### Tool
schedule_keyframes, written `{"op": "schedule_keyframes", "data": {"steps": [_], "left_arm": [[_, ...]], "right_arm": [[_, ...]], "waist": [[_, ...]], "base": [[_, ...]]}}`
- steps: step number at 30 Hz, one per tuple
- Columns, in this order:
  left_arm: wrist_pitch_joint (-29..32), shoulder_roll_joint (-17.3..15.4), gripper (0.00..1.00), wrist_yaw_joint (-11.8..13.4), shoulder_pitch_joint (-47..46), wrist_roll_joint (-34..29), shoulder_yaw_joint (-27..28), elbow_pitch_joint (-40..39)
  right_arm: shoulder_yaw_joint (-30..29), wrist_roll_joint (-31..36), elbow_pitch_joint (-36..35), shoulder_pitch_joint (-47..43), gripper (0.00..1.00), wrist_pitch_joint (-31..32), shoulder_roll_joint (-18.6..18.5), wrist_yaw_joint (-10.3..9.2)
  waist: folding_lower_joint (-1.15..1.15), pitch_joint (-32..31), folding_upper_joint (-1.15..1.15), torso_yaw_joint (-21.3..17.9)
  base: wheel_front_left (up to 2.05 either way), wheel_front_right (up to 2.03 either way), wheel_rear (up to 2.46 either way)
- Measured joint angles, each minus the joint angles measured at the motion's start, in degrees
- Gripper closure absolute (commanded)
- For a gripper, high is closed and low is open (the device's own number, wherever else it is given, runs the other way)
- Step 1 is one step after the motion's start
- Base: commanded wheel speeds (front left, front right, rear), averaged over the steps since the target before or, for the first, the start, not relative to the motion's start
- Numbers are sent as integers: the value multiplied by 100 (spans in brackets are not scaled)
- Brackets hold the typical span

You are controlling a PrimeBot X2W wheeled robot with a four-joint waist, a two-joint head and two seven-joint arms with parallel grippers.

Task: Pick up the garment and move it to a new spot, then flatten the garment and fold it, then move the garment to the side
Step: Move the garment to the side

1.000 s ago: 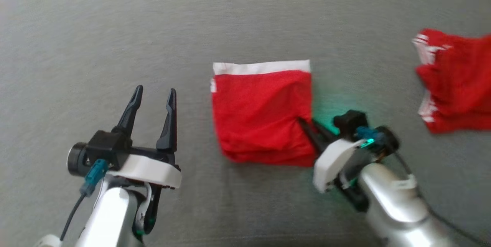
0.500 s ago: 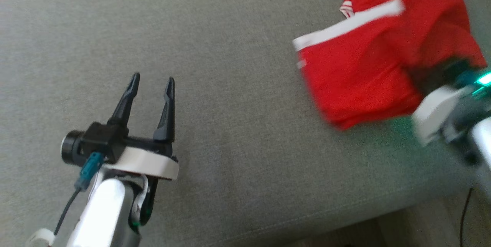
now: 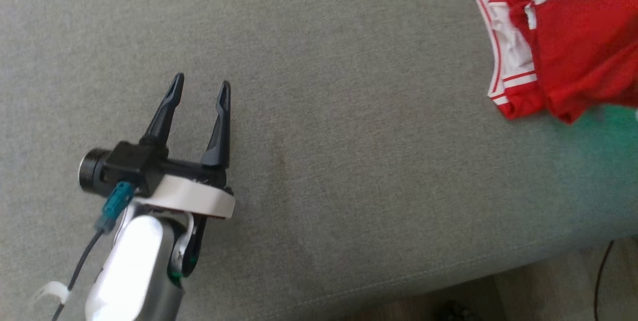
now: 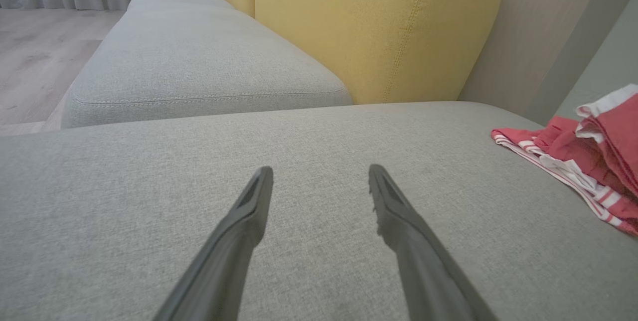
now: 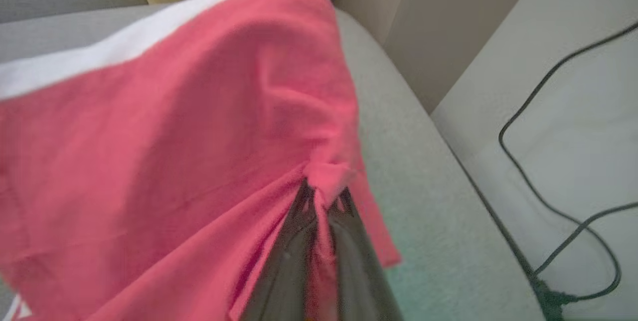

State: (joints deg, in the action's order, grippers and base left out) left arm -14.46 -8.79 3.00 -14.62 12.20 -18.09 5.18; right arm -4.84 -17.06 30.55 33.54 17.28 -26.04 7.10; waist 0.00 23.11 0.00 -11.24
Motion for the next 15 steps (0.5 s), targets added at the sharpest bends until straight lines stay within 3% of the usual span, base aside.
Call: {"op": "schedule_keyframes", "data": {"steps": [3, 9, 10, 12, 13, 15], "left_arm": [[0, 1, 0, -47, -136, -1, -62, 19], [0, -5, 0, -156, -313, -53, -190, 51], [0, -5, 0, -158, -336, -53, -202, 54], [0, -5, 0, -158, -349, -53, -215, 65], [0, -9, 0, -157, -349, -53, -218, 75], [0, -14, 0, -157, -348, -53, -218, 107]], "right_arm": [[-180, 7, 500, 42, 100, -147, 207, 1], [-490, 271, 1118, 525, 100, -510, 250, 1], [-505, 315, 1180, 593, 63, -558, 258, 1], [-522, 363, 1280, 656, 5, -606, 303, 1], [-542, 363, 1343, 673, 0, -616, 350, 1], [-541, 393, 1416, 671, 0, -632, 413, 1]], "waist": [[0, 137, 0, 57], [1, 397, 0, 185], [1, 427, 0, 202], [1, 454, 0, 223], [1, 449, 0, 219], [1, 402, 0, 208]], "base": [[0, 0, 0], [0, 0, 0], [0, 0, 0], [0, 0, 0], [0, 0, 0], [0, 0, 0]]}}
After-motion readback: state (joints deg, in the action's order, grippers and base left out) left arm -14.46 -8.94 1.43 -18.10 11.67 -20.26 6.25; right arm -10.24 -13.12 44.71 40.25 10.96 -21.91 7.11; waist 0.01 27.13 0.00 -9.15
